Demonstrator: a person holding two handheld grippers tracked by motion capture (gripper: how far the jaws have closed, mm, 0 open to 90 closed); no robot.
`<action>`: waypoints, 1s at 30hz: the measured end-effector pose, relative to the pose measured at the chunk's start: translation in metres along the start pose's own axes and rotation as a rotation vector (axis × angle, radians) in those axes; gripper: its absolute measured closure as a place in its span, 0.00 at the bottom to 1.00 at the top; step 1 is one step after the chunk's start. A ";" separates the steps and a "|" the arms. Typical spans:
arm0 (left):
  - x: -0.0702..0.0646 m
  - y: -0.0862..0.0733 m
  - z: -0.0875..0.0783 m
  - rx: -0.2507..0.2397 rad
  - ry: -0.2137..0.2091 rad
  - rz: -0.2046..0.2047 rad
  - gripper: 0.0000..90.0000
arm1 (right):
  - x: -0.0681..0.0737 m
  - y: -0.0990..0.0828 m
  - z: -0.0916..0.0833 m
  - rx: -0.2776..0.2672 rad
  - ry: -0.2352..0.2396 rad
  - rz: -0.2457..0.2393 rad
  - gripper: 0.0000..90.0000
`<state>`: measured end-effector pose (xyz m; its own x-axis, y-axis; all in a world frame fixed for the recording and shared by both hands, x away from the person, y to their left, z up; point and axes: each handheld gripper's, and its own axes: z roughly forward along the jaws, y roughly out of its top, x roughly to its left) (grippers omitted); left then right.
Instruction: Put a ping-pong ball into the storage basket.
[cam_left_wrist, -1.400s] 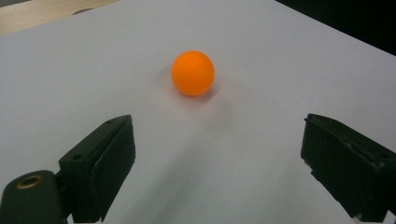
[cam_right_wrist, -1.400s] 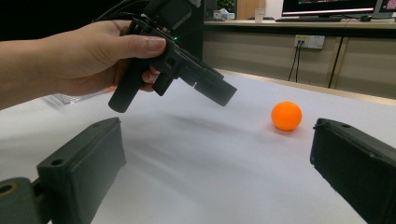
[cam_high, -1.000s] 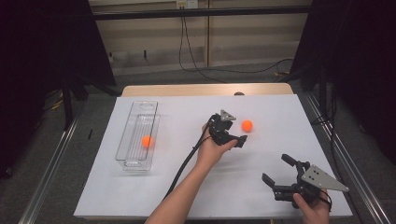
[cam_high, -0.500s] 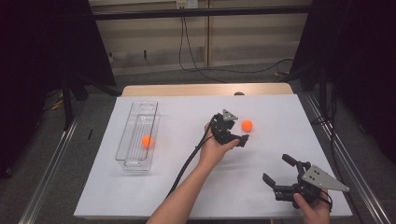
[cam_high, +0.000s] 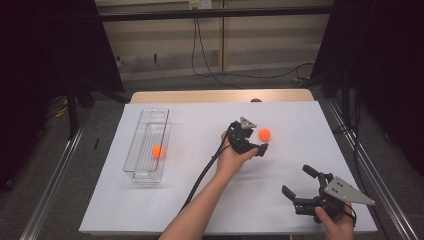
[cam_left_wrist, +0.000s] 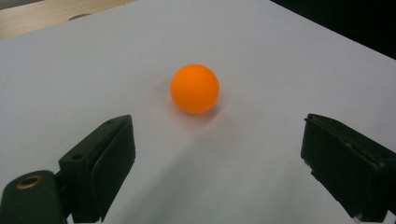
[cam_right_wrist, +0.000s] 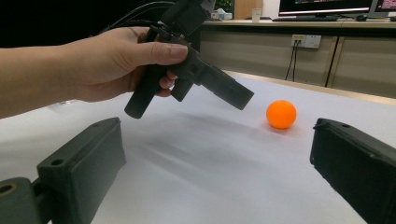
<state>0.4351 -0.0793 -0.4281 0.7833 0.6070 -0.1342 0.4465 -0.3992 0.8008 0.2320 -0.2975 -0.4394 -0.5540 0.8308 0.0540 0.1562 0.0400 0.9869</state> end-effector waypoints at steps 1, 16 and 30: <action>0.000 0.000 0.000 0.001 0.001 0.001 0.11 | 0.000 0.000 0.000 0.000 0.000 0.001 0.03; 0.000 0.000 0.003 0.006 0.006 -0.001 0.11 | 0.001 0.000 0.001 0.001 0.005 -0.003 0.03; 0.003 0.000 0.009 0.005 0.010 -0.010 0.11 | 0.000 0.000 0.000 0.002 0.001 0.001 0.03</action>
<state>0.4414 -0.0841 -0.4338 0.7744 0.6178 -0.1364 0.4564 -0.3963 0.7966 0.2320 -0.2973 -0.4398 -0.5543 0.8305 0.0554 0.1586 0.0400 0.9865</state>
